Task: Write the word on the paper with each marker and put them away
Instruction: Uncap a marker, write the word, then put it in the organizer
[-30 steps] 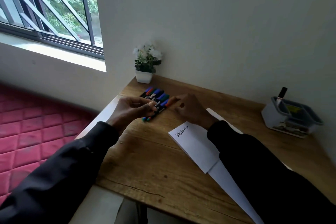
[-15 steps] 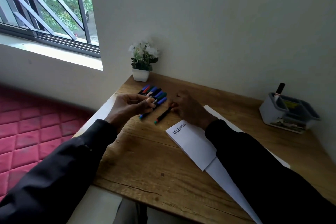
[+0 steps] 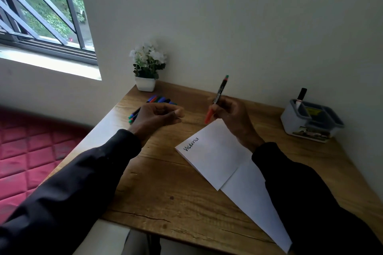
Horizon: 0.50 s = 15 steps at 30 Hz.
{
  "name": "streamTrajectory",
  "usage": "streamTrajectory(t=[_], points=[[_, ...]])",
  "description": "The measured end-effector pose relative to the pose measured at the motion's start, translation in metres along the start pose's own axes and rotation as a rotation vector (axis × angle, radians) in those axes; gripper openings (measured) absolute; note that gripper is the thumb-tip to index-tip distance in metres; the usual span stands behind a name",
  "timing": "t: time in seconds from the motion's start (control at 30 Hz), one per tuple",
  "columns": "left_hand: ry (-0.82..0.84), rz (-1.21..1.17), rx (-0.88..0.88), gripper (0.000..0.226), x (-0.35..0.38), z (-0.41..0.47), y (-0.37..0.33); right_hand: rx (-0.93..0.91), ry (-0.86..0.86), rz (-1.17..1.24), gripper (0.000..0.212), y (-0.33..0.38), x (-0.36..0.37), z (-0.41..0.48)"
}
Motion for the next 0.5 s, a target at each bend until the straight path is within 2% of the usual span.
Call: streamTrajectory(t=[0.2,0.33,0.5], points=[[0.132,0.076,0.060,0.034,0.026,0.011,0.001,0.118,0.013,0.431,0.009,0.007,-0.001,-0.023],[0.157,0.144,0.125,0.030,0.042,0.013,-0.001,0.085,0.064,0.453,0.003,0.010,0.004,-0.030],[0.178,0.328,0.285,0.022,0.051,0.012,-0.009,0.176,0.077,0.504,0.025,0.008,0.005,-0.036]])
Point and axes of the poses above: each hand's wrist, its own z-axis towards the middle knuckle, its own x-axis out of the palm, y = z × x, the point moved 3 cm from there along z, towards the middle knuckle, and after that the axes turned 1 degree about y, right-handed, at the moved point
